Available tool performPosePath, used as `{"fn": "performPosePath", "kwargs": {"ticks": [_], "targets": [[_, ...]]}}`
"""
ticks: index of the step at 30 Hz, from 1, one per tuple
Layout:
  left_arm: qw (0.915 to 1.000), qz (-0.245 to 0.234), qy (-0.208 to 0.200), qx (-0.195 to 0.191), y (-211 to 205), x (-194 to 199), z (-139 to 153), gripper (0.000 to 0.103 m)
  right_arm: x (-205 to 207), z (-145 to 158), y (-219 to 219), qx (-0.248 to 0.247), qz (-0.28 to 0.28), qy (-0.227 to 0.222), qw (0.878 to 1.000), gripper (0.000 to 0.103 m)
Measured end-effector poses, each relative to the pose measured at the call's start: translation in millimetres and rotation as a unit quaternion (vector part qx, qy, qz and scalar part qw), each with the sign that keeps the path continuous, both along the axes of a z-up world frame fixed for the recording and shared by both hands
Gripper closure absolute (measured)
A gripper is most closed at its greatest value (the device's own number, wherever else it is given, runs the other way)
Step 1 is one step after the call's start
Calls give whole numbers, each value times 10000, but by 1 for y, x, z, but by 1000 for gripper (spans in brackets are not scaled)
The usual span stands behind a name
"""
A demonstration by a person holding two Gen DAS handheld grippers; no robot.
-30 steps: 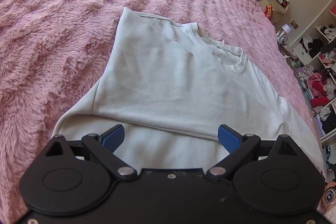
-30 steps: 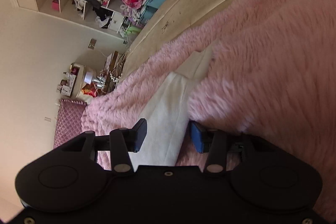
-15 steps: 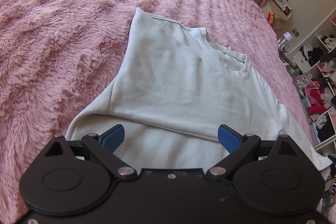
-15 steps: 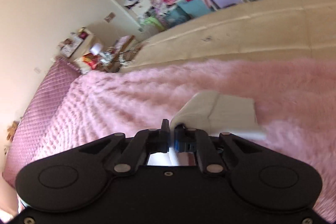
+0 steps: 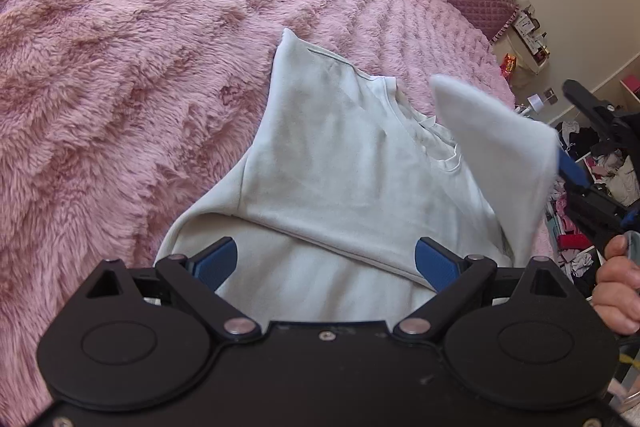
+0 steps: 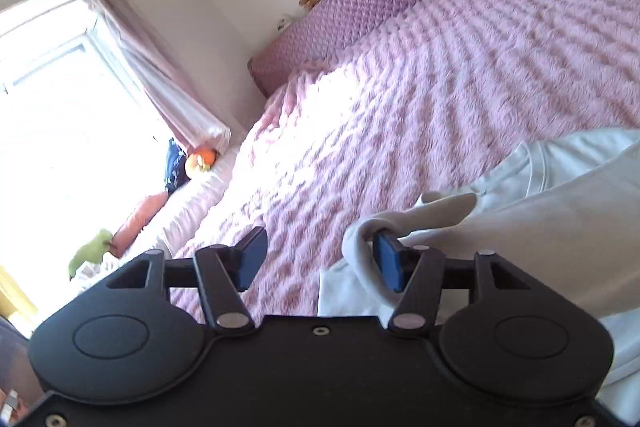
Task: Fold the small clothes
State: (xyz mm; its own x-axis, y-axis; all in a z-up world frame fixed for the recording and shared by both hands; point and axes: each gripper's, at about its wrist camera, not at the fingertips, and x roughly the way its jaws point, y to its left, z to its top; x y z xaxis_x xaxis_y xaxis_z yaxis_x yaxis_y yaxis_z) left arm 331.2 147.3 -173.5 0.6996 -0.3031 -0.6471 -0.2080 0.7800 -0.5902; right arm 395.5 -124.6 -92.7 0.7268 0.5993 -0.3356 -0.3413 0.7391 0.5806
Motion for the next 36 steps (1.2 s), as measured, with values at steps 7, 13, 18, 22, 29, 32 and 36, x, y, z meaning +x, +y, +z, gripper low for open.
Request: {"fn": "performPosePath", "kwargs": {"ticks": [7,13,18,22,29,32,36], "targets": [[9992,167,-160,-320,6,11,-2,6,-29,-27,-47,-284,-250,410,9984,45],[9974,336,-298,-558,-27,63,-3,6,-30,-48,-156,-267,-1435,949,9847,45],[9926,-66,-599,1051,-100,99,22,6,-37,-63,-198,-155,-1824,1111,9768,45],[9755,-349,-579,2095,-145,129,21,8,-39,-78,-211,41,-1873,1285,9739,45],[9790,-118,-512,1970,-137,137,6,99,-40,-92,-219,364,-1852,1497,9706,45],[9784,677,-1125,1599,-93,86,28,99,-41,-92,-222,412,-1825,1444,9717,45],[9824,1075,-850,1270,-46,46,8,91,-41,-97,-224,463,-1916,1517,9686,45]]}}
